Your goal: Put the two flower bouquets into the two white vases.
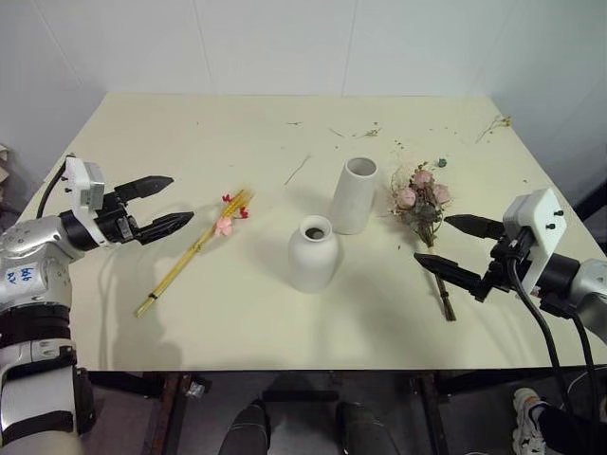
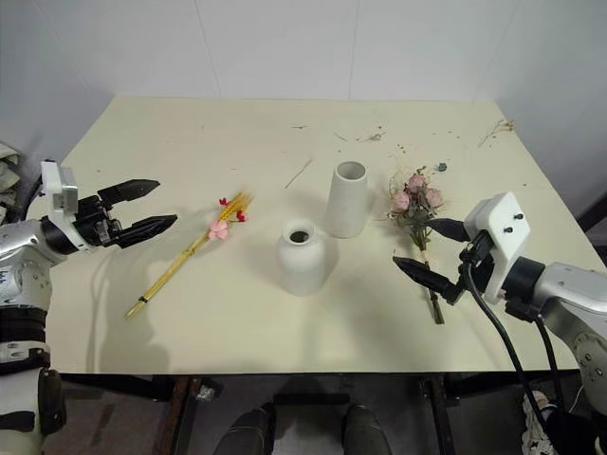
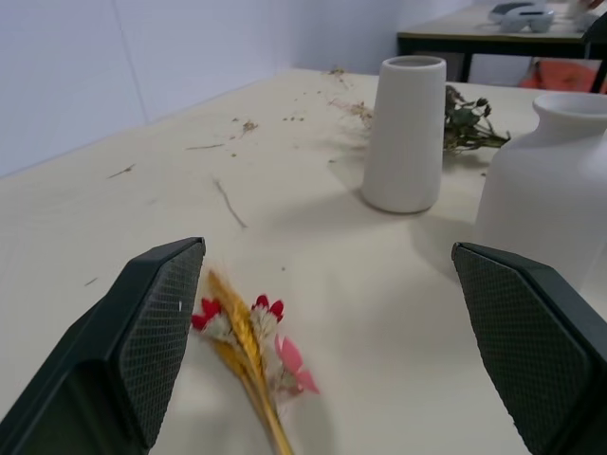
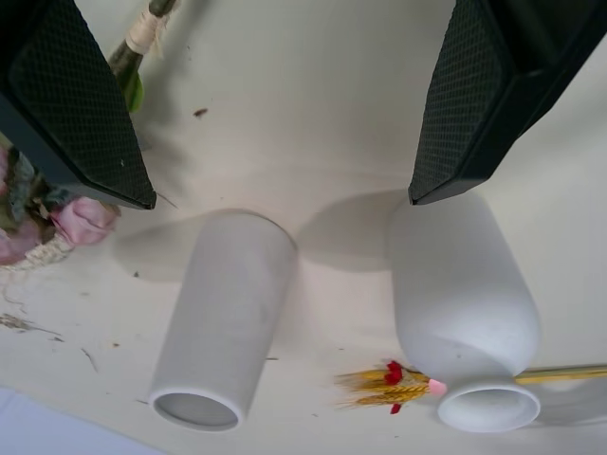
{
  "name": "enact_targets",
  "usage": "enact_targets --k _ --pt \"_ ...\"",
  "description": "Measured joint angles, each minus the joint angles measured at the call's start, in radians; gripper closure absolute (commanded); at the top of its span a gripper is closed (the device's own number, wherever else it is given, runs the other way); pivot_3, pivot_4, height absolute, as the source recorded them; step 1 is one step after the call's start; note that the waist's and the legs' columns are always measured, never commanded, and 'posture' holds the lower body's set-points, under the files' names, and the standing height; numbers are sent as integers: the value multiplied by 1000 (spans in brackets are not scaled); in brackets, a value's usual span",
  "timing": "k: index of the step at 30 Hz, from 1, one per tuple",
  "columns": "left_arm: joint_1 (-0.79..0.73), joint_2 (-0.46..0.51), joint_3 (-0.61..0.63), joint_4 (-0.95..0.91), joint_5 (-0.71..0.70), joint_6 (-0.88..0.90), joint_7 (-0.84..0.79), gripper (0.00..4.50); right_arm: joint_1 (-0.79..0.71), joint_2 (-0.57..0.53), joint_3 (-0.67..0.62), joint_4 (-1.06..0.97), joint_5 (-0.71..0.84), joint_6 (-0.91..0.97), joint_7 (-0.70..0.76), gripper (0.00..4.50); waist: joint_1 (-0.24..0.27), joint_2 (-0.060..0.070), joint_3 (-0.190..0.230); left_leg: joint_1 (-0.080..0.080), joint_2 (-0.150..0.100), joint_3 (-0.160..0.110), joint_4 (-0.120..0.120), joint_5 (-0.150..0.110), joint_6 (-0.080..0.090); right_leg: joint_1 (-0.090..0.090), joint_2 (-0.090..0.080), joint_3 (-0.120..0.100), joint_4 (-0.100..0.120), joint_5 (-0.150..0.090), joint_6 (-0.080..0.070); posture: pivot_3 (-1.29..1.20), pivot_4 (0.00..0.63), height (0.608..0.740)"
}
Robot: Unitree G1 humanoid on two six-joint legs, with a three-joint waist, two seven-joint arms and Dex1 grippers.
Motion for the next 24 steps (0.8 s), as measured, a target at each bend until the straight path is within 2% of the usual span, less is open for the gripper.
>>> enact_targets --k 7,15,19,24 --pt "-75 -54 -31 76 15 -40 -32 51 50 32 -43 -45 32 7 -58 0 0 0 0 0 0 0 0 0 0 0 0 0 0 0 0 0 150 740" --pt "-84 -52 -40 87 14 -21 -96 51 39 30 -54 -45 30 100 -176 0 -2 0 0 0 0 0 1 0 0 0 0 0 0 -1 -1 0 150 740" --pt "-65 -30 -37 40 10 15 -110 51 -26 -11 13 -14 27 231 -239 0 -3 0 0 0 0 0 1 0 0 0 0 0 0 -2 -3 0 150 740" --pt "20 34 -5 -126 -38 114 -107 51 -157 -22 158 123 -24 392 -309 0 -3 0 0 -1 1 0 -1 0 0 -2 0 1 0 -3 -5 0 150 740"
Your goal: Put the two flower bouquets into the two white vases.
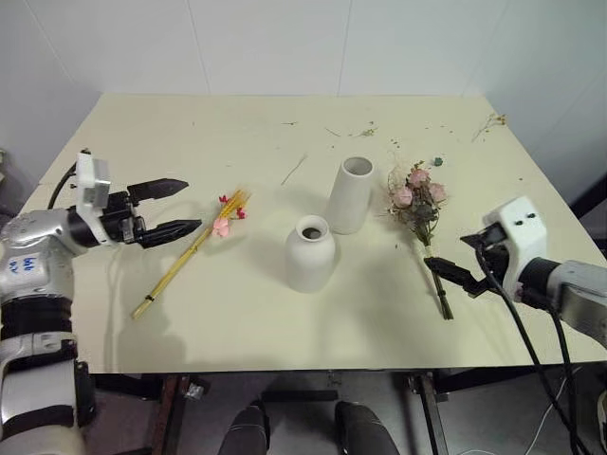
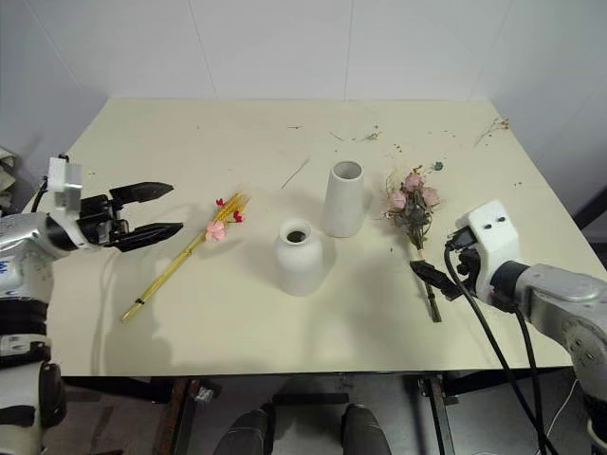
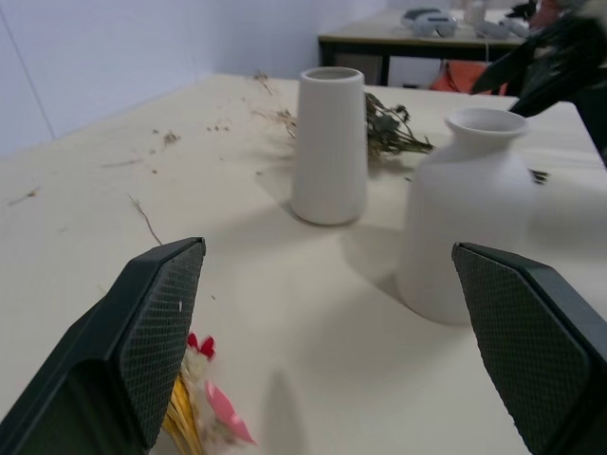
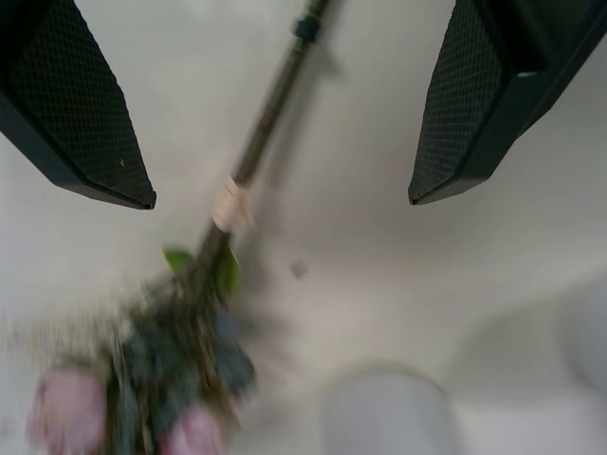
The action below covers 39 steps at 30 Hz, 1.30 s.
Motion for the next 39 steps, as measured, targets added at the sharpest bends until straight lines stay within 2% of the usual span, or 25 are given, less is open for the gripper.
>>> enact_targets --k 7,14,21,24,35,36,39 --pt "5 37 80 -220 -127 203 101 51 -173 27 167 181 -86 27 13 0 0 0 0 -1 0 0 -1 0 0 0 0 0 -1 1 1 0 150 740" --pt "23 79 112 -308 -176 306 151 51 -287 65 309 359 -197 45 25 0 -5 0 0 0 0 0 -2 0 0 -1 0 0 -1 2 4 0 150 740" --pt "35 100 129 -315 -189 330 159 51 -318 98 324 436 -267 33 46 0 -4 0 0 0 0 1 -3 0 0 -2 1 0 -1 2 4 0 150 740" --pt "35 102 132 -315 -189 336 159 0 -335 125 319 466 -289 28 47 575 -5 0 0 0 0 1 -2 0 0 -2 1 0 0 2 4 0 150 740" --pt "34 102 130 -314 -188 324 148 0 -348 180 272 476 -314 40 33 4256 -1 0 0 -1 0 1 -2 0 0 -1 1 0 0 2 4 0 150 740" --pt "34 102 129 -314 -187 324 147 0 -348 185 264 476 -319 26 31 4467 -2 0 0 -1 0 1 -2 0 0 -1 1 0 0 2 4 0 150 740" --pt "32 102 112 -311 -184 322 142 0 -352 204 223 479 -337 -46 17 4467 -2 0 0 -1 0 1 -3 0 0 -2 1 0 0 2 4 0 150 740"
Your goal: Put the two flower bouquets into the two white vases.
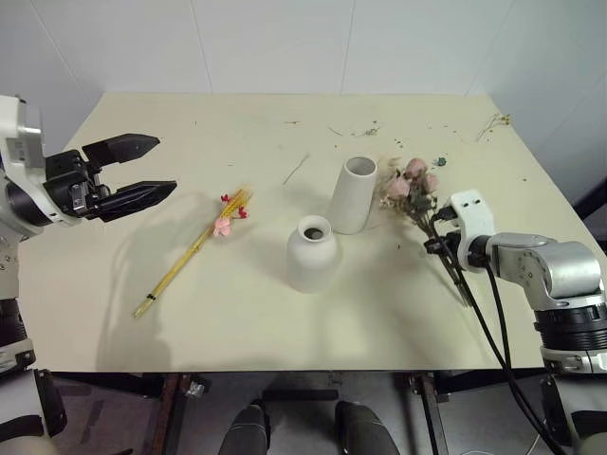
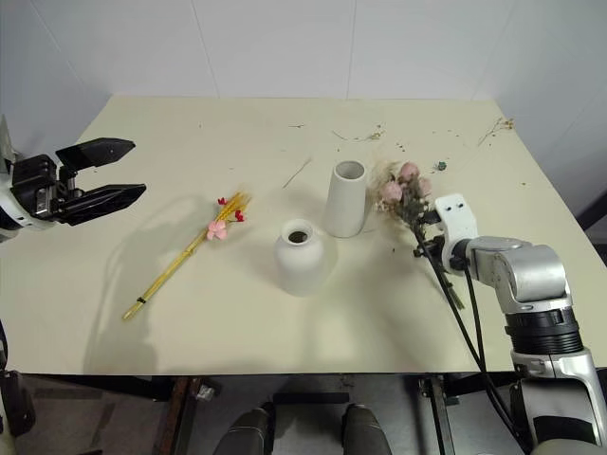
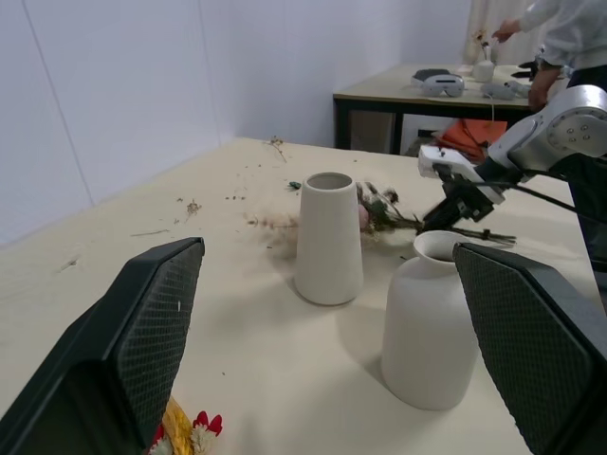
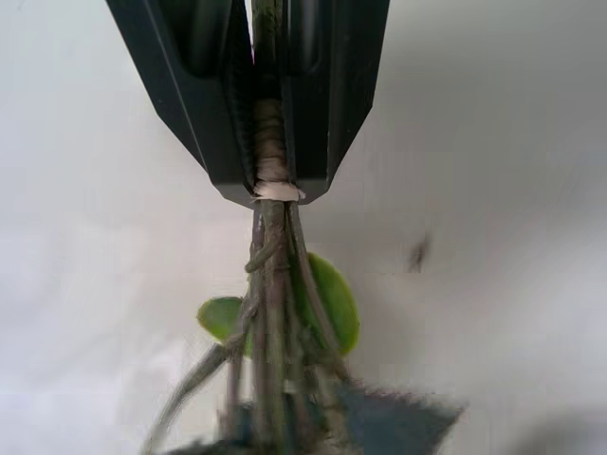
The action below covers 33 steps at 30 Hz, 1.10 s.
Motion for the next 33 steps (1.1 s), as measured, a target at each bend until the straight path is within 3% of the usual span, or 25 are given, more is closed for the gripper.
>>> enact_targets --k 8,12,18,24,33 --pt "-24 -1 -32 13 8 -13 -3 0 -167 30 -45 156 -125 -416 -26 4467 -15 1 0 0 0 1 -1 0 0 -1 0 0 0 0 0 0 150 740" --pt "-42 -7 -47 41 9 -19 -5 0 -337 139 -80 293 -152 -617 -71 4467 -30 1 0 0 1 1 -2 0 0 -2 1 1 1 0 1 0 150 740" --pt "-56 -11 -65 48 13 -27 -10 0 -473 370 -142 365 -87 -905 -62 4467 -32 1 1 0 3 1 -5 0 0 -5 3 1 8 -1 0 0 150 740" --pt "-57 -11 -67 51 16 -34 -11 0 -479 499 -152 398 -20 -986 -26 4467 -26 1 1 0 3 1 -4 0 -1 -5 3 1 11 -1 0 0 150 740" --pt "-44 -11 -65 46 15 -33 -1 0 -459 567 -159 438 11 -1050 12 4467 -28 1 1 0 4 1 -4 1 -3 -8 3 1 13 -2 -1 0 150 740"
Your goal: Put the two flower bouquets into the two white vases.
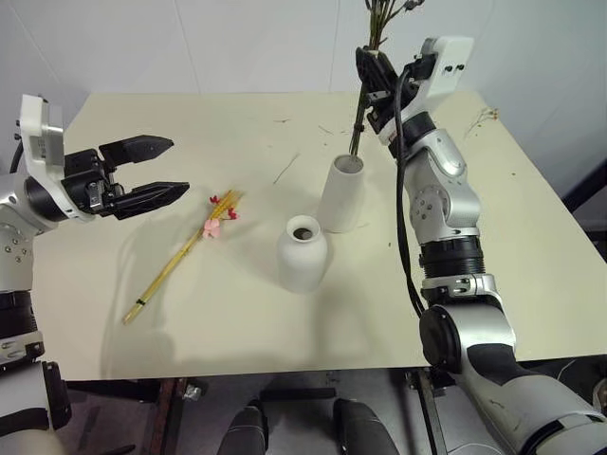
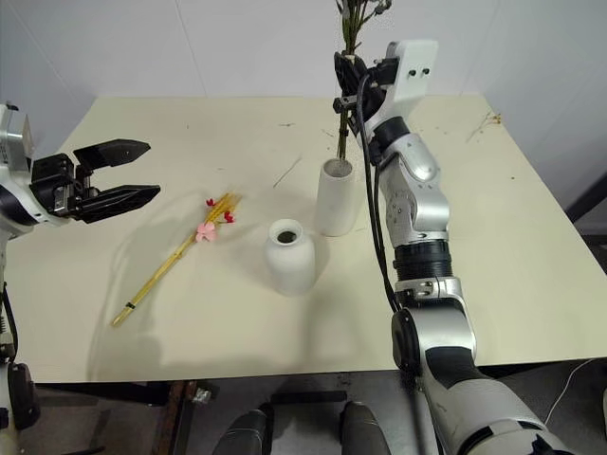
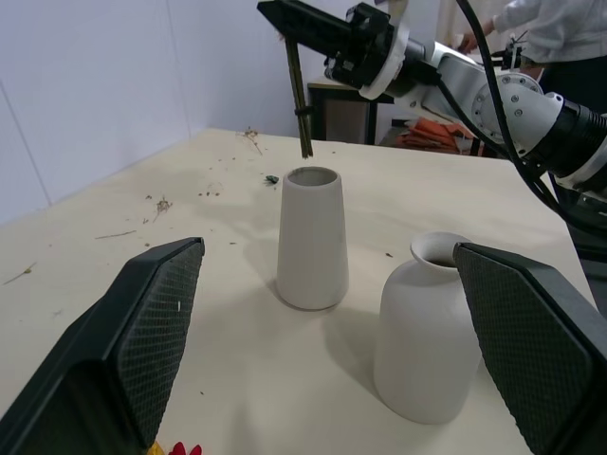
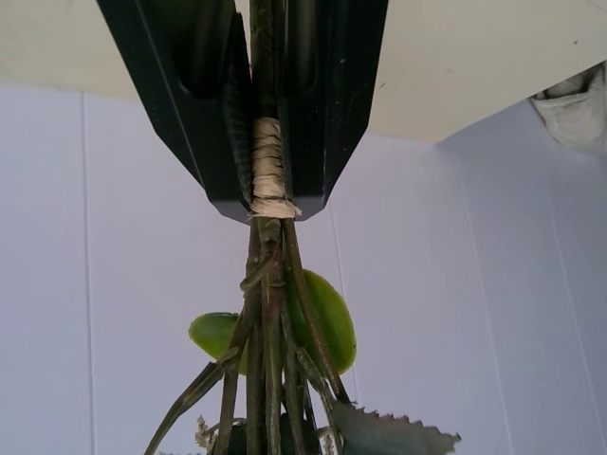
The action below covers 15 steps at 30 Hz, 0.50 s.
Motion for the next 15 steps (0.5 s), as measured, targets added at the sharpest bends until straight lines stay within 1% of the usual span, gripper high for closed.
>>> enact_targets --k 5,13,15 --pt "3 0 2 -3 -1 0 2 0 37 22 1 13 0 -22 16 4467 -2 0 0 0 2 0 0 0 0 -1 2 0 3 -1 -1 0 150 740" --pt "13 0 17 -4 -1 2 23 0 88 55 7 94 -17 -100 28 4467 -2 0 0 0 7 0 0 0 -1 -4 7 1 3 -2 -4 0 150 740" --pt "13 1 17 -4 -1 1 24 0 94 58 13 104 -28 -119 33 3737 -2 0 0 0 8 0 0 0 -2 -4 9 1 4 -2 -5 0 150 740"
